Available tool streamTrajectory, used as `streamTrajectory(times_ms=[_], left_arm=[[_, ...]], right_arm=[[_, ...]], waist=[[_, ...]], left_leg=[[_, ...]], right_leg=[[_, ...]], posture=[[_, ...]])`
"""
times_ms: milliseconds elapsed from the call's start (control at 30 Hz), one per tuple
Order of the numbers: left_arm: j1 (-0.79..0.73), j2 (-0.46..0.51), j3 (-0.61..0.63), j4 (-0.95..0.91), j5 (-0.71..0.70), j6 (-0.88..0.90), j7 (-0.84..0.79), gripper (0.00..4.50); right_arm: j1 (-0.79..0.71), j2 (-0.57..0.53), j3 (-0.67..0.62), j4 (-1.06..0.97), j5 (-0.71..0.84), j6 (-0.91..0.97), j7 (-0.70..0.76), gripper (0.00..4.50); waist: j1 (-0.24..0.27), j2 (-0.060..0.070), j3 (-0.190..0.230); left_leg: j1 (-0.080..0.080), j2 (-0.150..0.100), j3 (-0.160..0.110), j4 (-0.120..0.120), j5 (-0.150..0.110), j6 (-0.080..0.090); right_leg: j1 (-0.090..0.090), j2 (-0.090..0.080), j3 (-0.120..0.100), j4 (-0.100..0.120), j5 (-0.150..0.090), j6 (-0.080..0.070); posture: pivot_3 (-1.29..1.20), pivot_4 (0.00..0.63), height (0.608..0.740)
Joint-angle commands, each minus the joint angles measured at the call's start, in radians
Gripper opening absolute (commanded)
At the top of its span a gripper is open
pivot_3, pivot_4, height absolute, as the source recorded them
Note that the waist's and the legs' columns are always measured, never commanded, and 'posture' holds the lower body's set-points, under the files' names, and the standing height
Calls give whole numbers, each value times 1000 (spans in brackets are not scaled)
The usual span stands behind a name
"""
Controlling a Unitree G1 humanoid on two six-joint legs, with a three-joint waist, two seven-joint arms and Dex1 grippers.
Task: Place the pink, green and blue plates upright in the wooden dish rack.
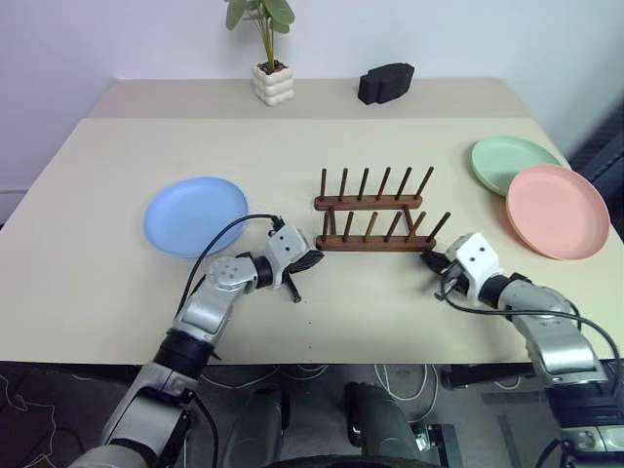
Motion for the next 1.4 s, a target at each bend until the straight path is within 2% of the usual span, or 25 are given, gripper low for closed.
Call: streamTrajectory(times_ms=[33, 67, 100, 233, 467, 633, 700, 767, 933, 967, 1233, 1400], left_arm=[[66, 31, 15, -171, -112, 42, -100, 0], [83, 37, 12, -205, -138, 56, -121, 0], [93, 39, 11, -228, -157, 69, -134, 0], [90, 20, 3, -263, -185, 105, -134, 0], [57, -12, -22, -253, -168, 119, -119, 0], [61, -10, -19, -261, -168, 122, -116, 0], [63, -9, -18, -264, -168, 122, -114, 0], [66, -7, -16, -268, -171, 123, -113, 0], [74, -3, -13, -278, -178, 128, -108, 0], [74, -2, -13, -277, -179, 128, -109, 0], [68, 2, -15, -269, -181, 121, -117, 0], [62, 2, -16, -259, -178, 114, -127, 0]], right_arm=[[-14, -94, -98, -6, -9, -5, -2, 1346], [-21, -117, -112, 4, -10, 1, -4, 1940], [-27, -135, -123, 15, -12, 4, -6, 2277], [-61, -162, -134, 99, -46, -2, -48, 4298], [-202, -143, -74, 359, -126, -5, -144, 4298], [-239, -135, -44, 444, -146, -31, -157, 4298], [-238, -134, -41, 448, -145, -35, -155, 3762], [-232, -134, -39, 446, -145, -36, -156, 3017], [-194, -132, -35, 418, -157, -40, -176, 320], [-181, -131, -38, 400, -156, -36, -180, 45], [-76, -139, -67, 224, -179, -24, -238, 45], [-101, -184, -101, 139, -222, -102, -291, 45]], waist=[[1, 0, 0], [2, 0, 0], [4, 0, 0], [5, 0, 0], [-1, 0, 0], [-2, 0, 0], [-3, 0, 0], [-3, 0, 0], [-3, 0, 0], [-3, 0, 0], [-1, 0, 0], [-5, 0, 1]], left_leg=[[0, 0, 0, 0, 0, 0], [0, 0, 1, -1, 0, 0], [0, 1, 1, 0, 0, 0], [0, 1, 1, 0, 0, 0], [0, -1, 2, 0, 0, 0], [0, -1, 2, -1, 0, 0], [0, -1, 2, -1, 0, 0], [0, -1, 2, -1, 0, 0], [0, -1, 2, -1, 0, 0], [0, -1, 2, -1, 0, 0], [0, -1, 2, -1, 0, 0], [-1, -1, 3, -1, 0, 0]], right_leg=[[0, -1, 0, 0, 0, 0], [-1, -1, 0, 0, 0, 0], [-1, -1, 0, 0, 0, 0], [0, -1, 0, -1, -2, -2], [0, 0, 0, -1, -2, -3], [0, 0, 0, -1, -2, -3], [0, 0, 0, -1, -2, -3], [0, 0, 0, -1, -2, -3], [0, 0, 0, -1, -2, -3], [0, 0, 0, -1, -2, -3], [0, 0, 0, -2, -2, -2], [-1, 0, 1, -2, -2, -2]], posture=[[0, 150, 736], [0, 150, 736], [0, 150, 736], [0, 150, 736], [0, 150, 736], [0, 150, 736], [0, 150, 736], [0, 150, 736], [0, 150, 736], [0, 150, 736], [0, 150, 736], [0, 150, 736]])
